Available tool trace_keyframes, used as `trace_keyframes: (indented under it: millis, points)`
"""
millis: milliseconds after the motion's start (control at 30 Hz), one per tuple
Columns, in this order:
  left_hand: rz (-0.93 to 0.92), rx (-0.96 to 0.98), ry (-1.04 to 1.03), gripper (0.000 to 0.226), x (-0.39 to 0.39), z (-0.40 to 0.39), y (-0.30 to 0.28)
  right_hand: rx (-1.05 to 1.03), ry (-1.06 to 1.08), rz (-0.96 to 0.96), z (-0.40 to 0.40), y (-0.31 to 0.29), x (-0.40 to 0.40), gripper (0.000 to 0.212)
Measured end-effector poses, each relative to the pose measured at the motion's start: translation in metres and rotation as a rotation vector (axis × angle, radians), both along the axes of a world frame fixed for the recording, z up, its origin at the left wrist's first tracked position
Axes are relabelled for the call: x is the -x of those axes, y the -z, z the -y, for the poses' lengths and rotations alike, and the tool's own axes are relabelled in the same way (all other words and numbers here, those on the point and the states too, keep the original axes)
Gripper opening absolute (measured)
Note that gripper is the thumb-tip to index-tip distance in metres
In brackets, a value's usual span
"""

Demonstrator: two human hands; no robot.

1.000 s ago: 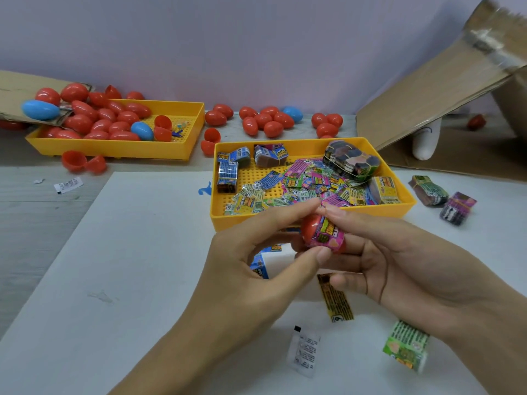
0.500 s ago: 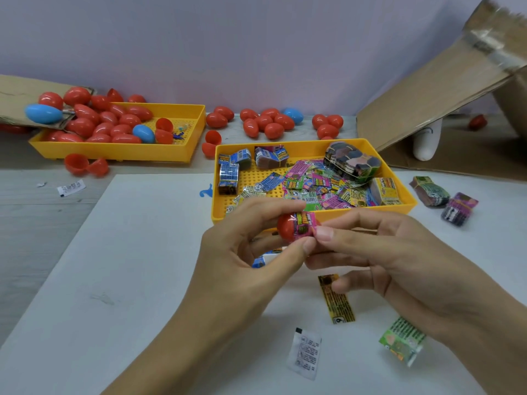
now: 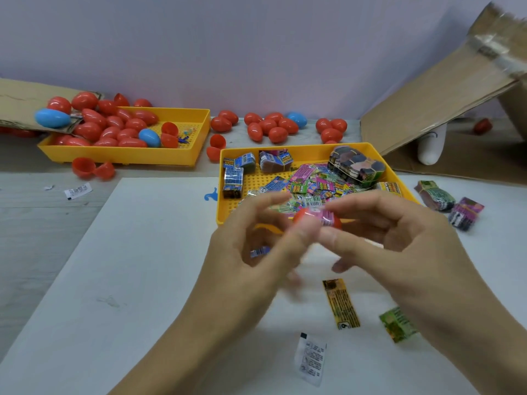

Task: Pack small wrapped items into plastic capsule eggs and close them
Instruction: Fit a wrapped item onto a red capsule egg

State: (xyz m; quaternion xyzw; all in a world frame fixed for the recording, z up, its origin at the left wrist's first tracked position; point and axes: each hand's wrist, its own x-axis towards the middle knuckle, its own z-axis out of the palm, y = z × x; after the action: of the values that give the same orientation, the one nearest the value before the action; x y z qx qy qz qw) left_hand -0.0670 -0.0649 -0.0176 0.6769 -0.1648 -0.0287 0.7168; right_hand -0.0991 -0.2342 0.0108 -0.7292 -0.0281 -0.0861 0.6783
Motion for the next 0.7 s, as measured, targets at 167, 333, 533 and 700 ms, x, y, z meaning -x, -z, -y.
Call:
trace_keyframes:
  millis: [167, 333, 533, 700]
  points:
    - [-0.162, 0.148, 0.055, 0.021, -0.0017, 0.0015, -0.0006, 0.126, -0.123, 0.072, -0.0041, 0.0047, 0.0037, 0.028]
    - [0.049, 0.147, 0.03, 0.045, -0.0035, -0.0019, -0.0002, -0.042, 0.006, -0.127, -0.0009, -0.0025, -0.0017, 0.026]
    - [0.081, 0.112, 0.064, 0.061, 0.0017, 0.002, 0.0004, -0.024, -0.047, -0.073, -0.0043, 0.0006, -0.0002, 0.022]
    - [-0.034, 0.045, 0.04, 0.031, 0.0012, 0.0008, -0.0044, 0.075, -0.048, 0.039, 0.0007, 0.0031, -0.001, 0.029]
